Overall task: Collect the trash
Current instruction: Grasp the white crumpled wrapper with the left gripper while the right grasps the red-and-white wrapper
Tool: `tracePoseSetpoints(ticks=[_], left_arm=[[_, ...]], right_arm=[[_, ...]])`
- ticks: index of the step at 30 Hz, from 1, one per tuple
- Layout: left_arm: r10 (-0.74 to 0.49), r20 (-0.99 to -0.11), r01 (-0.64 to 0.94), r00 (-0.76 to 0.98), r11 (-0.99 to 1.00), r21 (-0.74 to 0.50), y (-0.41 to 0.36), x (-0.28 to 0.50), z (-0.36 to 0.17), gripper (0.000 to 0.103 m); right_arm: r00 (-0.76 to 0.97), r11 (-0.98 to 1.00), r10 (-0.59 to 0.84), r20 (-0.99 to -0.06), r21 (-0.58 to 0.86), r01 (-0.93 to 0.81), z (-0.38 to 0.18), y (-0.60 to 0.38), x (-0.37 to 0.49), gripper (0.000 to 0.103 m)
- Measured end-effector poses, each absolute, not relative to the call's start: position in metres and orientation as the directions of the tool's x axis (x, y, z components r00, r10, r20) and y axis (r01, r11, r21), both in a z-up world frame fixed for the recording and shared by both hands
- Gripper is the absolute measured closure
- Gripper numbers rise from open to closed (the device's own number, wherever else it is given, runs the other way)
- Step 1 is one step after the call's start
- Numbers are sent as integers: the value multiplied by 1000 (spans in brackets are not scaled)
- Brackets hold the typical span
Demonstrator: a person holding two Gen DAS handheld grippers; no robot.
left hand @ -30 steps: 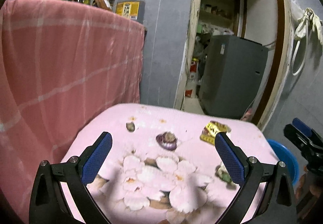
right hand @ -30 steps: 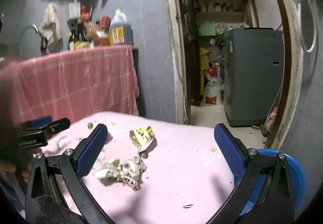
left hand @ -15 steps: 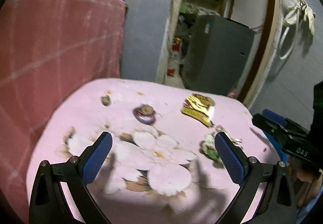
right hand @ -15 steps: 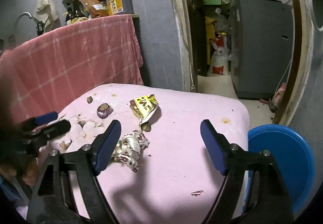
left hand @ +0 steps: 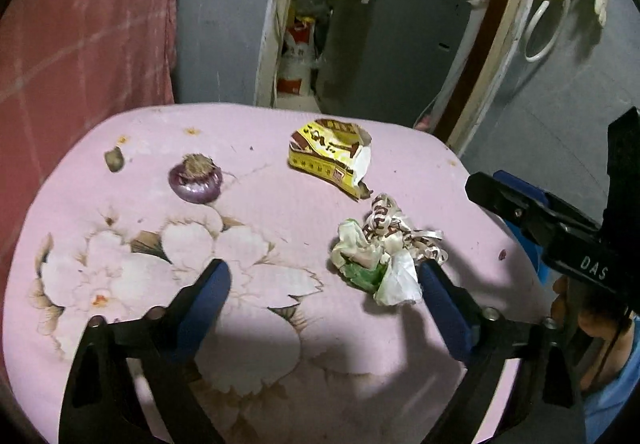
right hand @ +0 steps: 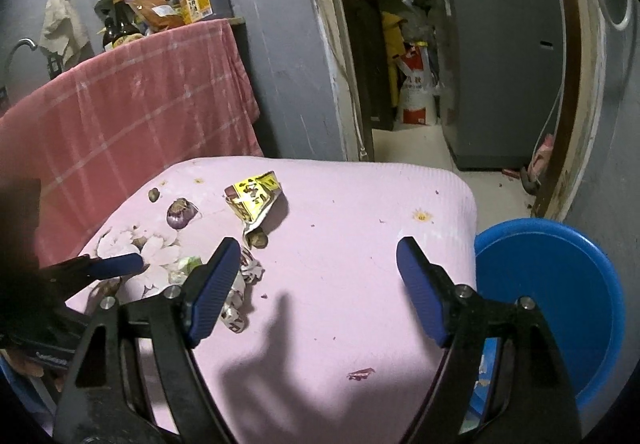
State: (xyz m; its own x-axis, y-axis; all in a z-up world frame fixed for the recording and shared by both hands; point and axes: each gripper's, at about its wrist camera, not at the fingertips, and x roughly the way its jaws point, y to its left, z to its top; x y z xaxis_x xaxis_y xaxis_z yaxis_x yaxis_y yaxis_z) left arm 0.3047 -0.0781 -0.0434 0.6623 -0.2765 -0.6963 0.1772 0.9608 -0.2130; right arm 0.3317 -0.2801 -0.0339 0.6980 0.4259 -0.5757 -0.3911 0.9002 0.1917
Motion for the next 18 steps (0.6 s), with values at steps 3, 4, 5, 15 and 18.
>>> tracePoseSetpoints(ticks=[3,4,5,15,18], left_arm=[[-296,-706,169,644,954,-246,-77,309,-46,31],[-303,-705,170,641,952,-255,-77,310,-45,38],[-313,-704,173,637,948,-265,-77,310,-45,41],[-354,-709,172,610,932,-318,-75,314,-42,82],[-355,-704,167,615,931,-323,-74,311,-41,84]], right_arm=[[690,900,426,-585,194,-391,-36,-279,333,24],[688,900,426,-587,194,-391,-37,-279,333,25],[687,899,426,-589,195,-391,-37,-279,333,25],[655,890,437,-616,189,-415,-42,-270,334,25],[645,883,450,-618,197,-427,-42,-269,334,25]])
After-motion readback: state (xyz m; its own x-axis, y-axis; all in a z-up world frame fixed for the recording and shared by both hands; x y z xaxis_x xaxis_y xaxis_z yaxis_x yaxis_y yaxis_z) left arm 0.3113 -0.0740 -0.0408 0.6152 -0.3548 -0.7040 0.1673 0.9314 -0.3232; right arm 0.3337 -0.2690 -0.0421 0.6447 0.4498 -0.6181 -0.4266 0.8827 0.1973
